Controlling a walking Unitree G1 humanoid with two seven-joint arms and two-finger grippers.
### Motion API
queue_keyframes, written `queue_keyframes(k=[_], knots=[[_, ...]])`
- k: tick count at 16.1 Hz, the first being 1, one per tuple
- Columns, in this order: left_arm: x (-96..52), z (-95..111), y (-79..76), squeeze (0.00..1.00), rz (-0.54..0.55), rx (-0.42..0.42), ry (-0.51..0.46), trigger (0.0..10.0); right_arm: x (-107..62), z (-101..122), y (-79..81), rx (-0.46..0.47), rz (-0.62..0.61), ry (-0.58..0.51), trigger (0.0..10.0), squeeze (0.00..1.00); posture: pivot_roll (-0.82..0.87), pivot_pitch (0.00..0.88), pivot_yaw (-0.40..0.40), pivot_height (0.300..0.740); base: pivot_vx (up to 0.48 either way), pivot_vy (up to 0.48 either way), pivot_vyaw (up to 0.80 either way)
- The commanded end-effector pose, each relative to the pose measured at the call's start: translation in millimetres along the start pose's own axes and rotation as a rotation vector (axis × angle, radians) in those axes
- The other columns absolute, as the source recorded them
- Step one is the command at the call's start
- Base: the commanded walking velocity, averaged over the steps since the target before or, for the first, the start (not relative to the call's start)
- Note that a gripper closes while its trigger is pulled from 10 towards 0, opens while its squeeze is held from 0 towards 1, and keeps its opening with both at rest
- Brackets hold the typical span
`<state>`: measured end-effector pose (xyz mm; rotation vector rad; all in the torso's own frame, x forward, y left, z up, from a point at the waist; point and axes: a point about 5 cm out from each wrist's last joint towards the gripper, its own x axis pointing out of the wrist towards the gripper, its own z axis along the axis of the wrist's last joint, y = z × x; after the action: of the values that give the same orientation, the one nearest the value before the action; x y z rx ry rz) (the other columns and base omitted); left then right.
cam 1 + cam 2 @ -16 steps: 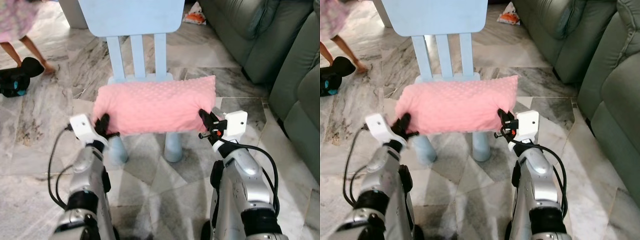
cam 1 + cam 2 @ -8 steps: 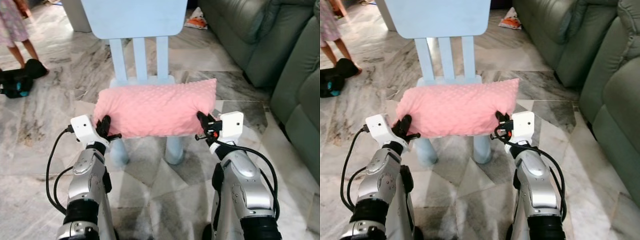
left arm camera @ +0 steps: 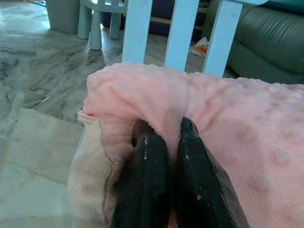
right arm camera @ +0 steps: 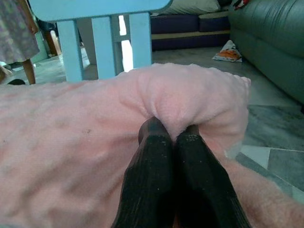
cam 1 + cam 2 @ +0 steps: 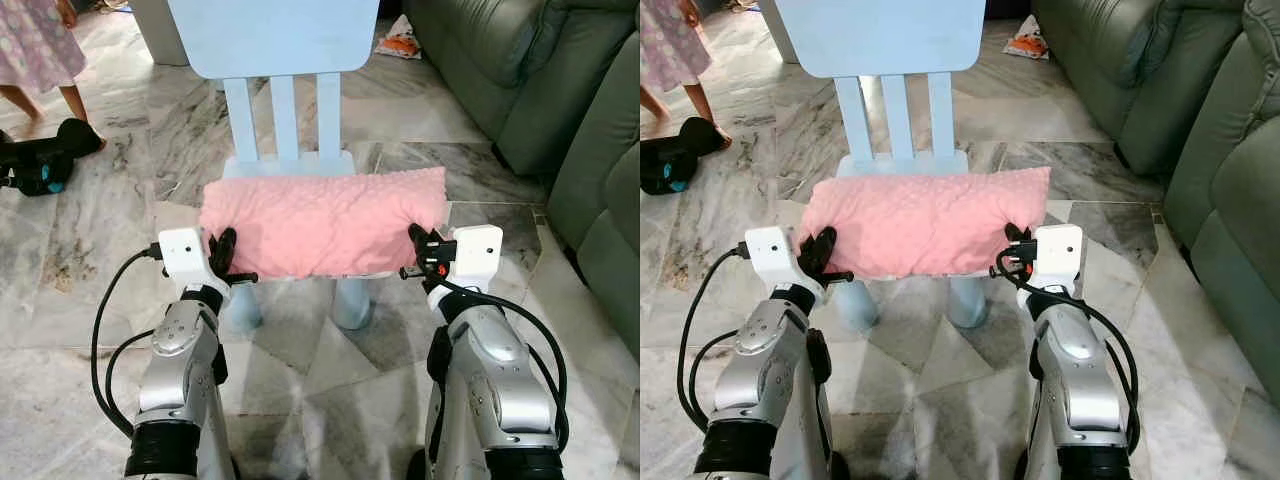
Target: Move the pillow to the sofa
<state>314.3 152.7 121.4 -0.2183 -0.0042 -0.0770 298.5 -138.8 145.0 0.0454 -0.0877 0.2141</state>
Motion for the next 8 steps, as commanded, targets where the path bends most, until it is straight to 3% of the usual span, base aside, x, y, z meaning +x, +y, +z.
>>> queue_keyframes(k=[1,8], knots=[[-1.5,3.7,1.9,0.00,0.009,0.015,-0.001,10.0,-0.3,10.6,2.7,0.003,0.007,-0.040,10.0,0.00,-0.18,0.000,0.061,0.333,0.000,0.000,0.00],[-3.7,1.7,0.5,0.00,0.004,0.007,0.028,10.0,-1.9,11.7,2.3,0.021,0.005,-0.032,10.0,0.00,-0.18,0.000,0.063,0.353,0.000,0.000,0.00]])
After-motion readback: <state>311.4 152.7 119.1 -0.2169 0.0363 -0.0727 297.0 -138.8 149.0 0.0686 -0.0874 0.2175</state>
